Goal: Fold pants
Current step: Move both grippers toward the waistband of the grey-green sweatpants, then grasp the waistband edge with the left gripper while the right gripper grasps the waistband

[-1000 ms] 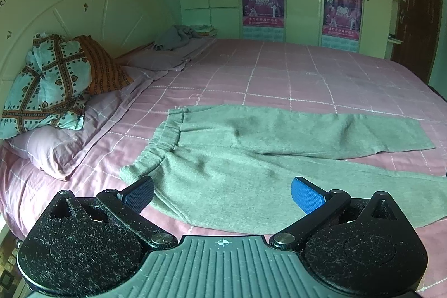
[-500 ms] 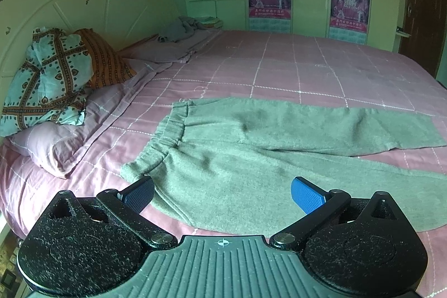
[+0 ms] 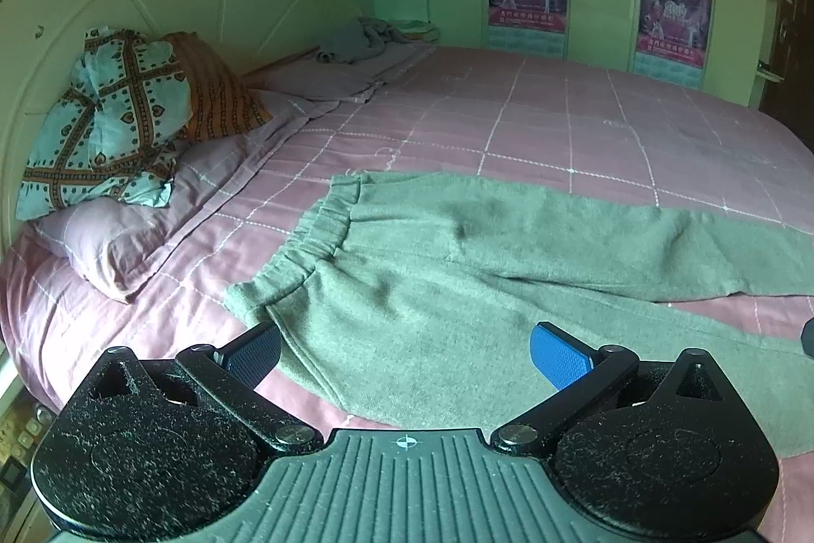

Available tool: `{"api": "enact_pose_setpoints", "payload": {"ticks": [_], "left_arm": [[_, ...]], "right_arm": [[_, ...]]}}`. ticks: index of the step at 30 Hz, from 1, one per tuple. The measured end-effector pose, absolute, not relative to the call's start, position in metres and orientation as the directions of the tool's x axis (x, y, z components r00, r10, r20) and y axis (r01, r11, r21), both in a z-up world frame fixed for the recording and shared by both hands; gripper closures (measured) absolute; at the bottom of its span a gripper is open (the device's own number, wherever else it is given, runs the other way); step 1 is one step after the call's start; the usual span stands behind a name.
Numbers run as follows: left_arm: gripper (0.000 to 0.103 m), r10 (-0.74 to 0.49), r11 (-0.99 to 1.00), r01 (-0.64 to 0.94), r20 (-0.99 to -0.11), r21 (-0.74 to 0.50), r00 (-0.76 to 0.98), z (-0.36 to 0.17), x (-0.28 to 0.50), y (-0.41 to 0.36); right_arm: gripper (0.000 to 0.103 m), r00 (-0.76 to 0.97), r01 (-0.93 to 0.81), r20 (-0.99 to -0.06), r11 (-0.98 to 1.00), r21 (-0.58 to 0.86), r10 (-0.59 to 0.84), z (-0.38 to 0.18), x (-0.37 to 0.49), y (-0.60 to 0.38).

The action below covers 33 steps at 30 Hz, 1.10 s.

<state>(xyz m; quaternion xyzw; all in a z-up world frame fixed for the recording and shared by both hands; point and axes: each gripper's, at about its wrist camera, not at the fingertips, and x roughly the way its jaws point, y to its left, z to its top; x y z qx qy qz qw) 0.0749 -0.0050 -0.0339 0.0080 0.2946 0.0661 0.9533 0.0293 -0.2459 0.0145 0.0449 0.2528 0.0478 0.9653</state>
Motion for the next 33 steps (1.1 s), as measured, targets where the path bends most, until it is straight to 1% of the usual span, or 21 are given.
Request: {"api": "enact_pose_setpoints", "payload": {"ticks": [6,10,12,15,23,30,33], "left_arm": [[0.000,0.112,0.993,-0.075,-0.596,0.085,0.795,-0.034,0.089,0.006],[0.000,0.086,0.996,-0.059,-0.617,0.064,0.782,-0.034,0.106,0.015],[0.000,0.089,0.996,-0.066,-0.615,0.061,0.783,-0.035,0.116,0.017],[0.000,0.096,0.995,-0.069,-0.617,0.067,0.781,-0.039,0.137,0.020],[0.000,0.097,0.995,-0.068,-0.647,0.070,0.756,-0.063,0.211,0.040],[0.000,0.149,0.989,-0.096,-0.676,0.116,0.722,-0.095,0.285,0.070],[0.000,0.167,0.986,-0.105,-0.705,0.130,0.689,-0.112,0.321,0.086]], "right_arm": [[0.003,0.869,-0.050,-0.488,0.994,0.092,0.089,0.016,0.036,-0.237],[0.003,0.874,-0.067,-0.479,0.996,0.052,0.084,0.017,0.044,-0.223],[0.003,0.873,-0.069,-0.482,0.997,0.030,0.075,0.016,0.052,-0.216],[0.003,0.867,-0.088,-0.489,0.996,0.035,0.094,0.013,0.069,-0.209],[0.003,0.849,-0.167,-0.509,0.986,-0.006,0.140,0.004,0.134,-0.189],[0.005,0.832,-0.256,-0.526,0.964,-0.078,0.178,-0.022,0.198,-0.169],[0.005,0.809,-0.285,-0.552,0.956,-0.067,0.202,-0.036,0.230,-0.168]]}}
